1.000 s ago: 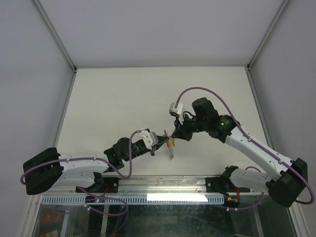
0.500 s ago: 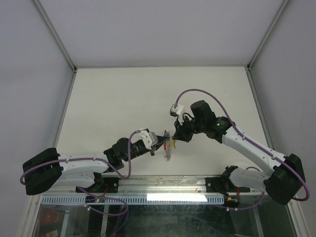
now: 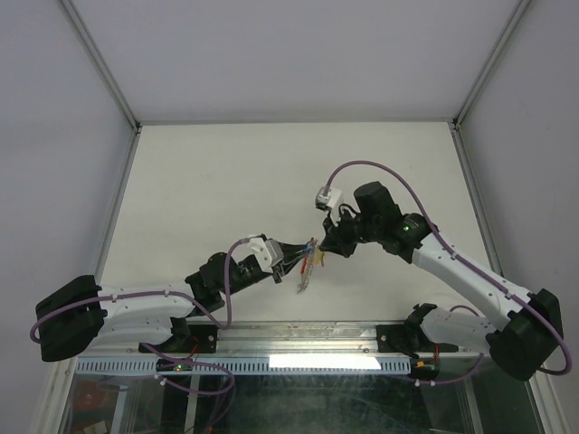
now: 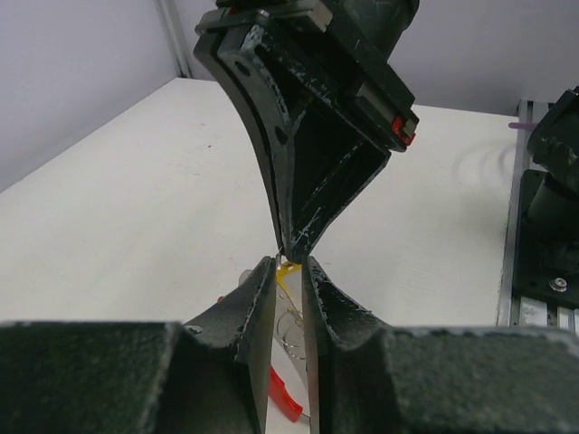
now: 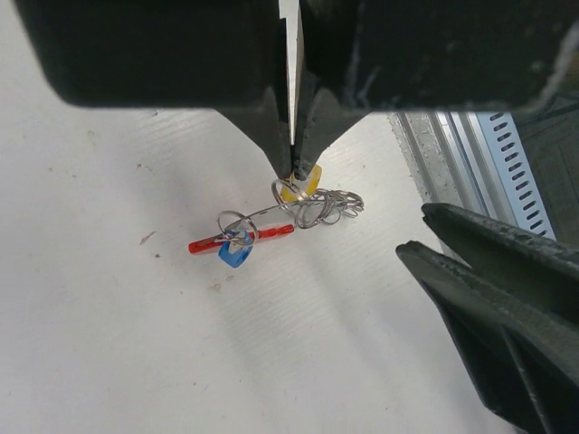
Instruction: Put the keys on the keyring
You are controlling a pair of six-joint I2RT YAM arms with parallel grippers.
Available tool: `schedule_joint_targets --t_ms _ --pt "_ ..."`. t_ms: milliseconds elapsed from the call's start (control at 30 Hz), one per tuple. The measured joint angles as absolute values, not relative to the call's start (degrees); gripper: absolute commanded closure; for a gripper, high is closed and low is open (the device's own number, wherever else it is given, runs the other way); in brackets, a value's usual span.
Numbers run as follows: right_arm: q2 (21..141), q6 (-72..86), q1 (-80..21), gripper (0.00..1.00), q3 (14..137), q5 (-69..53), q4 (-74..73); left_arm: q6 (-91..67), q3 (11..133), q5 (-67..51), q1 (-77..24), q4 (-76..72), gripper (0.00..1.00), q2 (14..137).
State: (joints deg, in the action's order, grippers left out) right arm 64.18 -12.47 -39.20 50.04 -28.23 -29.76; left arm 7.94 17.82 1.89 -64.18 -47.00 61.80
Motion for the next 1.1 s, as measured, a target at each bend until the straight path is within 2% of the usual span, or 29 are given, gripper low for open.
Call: schedule_joint_targets --t_ms 100,233,400,1100 --pt "62.5 -13.5 -39.2 1.00 51.7 -27.8 -31.2 8.0 17.8 2.7 -64.2 -46.9 0.82 61.0" --pt "60.2 -15.2 -39.2 1.00 53.9 -27.9 -32.4 8.3 17.8 3.1 -64.2 -46.7 0.73 60.8" --pt "59.2 -17.0 -39.2 1.00 55.1 -29.1 -33.7 8.8 17.8 3.1 -64.2 -45.5 0.66 60.9" --pt "60.2 -18.3 -39.2 1.00 55.2 -35.2 -35.5 9.2 19.5 2.3 -64.2 -44.7 0.66 64.7"
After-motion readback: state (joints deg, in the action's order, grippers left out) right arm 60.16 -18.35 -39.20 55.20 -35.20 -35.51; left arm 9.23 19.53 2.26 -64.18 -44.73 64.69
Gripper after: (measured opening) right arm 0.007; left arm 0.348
